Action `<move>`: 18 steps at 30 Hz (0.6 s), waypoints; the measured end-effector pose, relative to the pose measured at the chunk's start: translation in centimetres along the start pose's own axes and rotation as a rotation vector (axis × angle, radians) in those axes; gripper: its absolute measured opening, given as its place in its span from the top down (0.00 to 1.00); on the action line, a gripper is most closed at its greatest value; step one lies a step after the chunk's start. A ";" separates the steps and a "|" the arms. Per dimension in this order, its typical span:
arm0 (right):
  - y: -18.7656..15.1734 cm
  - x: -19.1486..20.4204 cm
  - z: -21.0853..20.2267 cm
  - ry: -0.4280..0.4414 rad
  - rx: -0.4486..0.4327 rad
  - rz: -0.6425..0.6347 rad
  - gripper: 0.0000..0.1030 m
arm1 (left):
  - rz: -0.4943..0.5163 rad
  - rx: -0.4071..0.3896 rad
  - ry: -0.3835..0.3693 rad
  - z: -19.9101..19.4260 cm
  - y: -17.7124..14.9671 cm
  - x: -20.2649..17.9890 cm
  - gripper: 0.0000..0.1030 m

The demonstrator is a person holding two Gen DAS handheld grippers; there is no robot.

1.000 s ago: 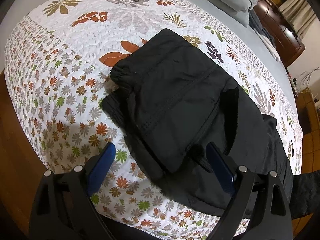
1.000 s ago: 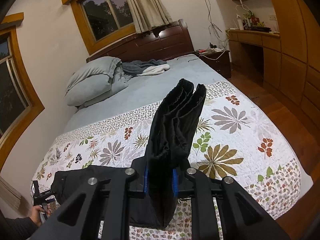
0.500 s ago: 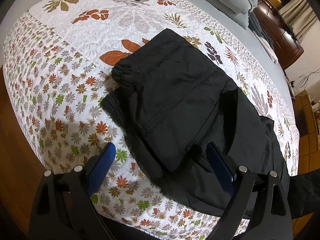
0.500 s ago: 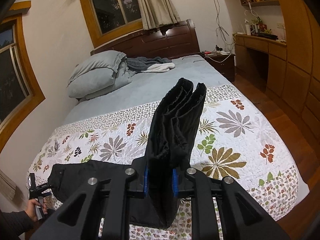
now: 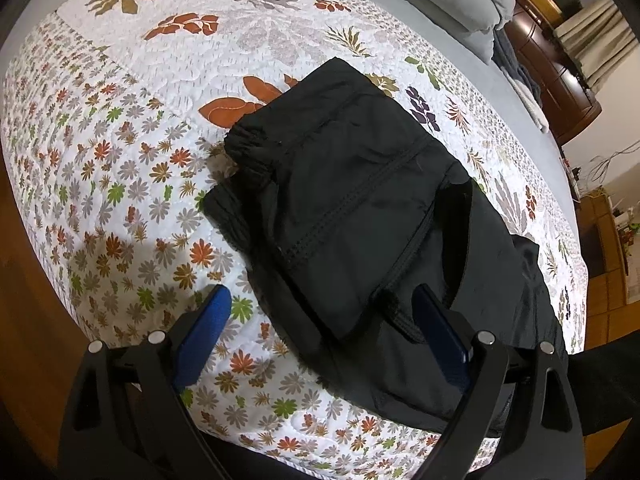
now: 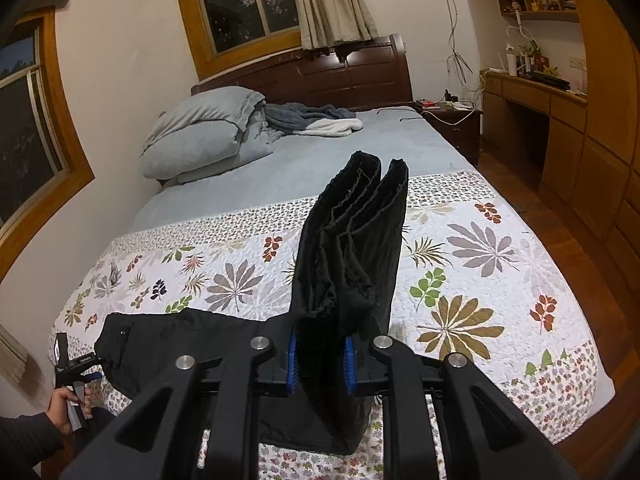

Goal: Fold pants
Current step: 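Lower the black pant leg onto the folded pants with the right gripper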

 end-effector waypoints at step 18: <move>0.2 3.7 2.0 0.024 0.056 -0.074 0.83 | -0.034 0.000 -0.047 -0.7 -0.2 1.2 0.11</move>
Point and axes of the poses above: each gripper's, at about its wrist camera, not at the fingertips, and z roughly the way its jaws point, x to its left, y to its top, the point moved 1 cm from there along z, roughly the way its jaws point, and after that the axes turned 3 degrees about -z, right-handed, at the moved point
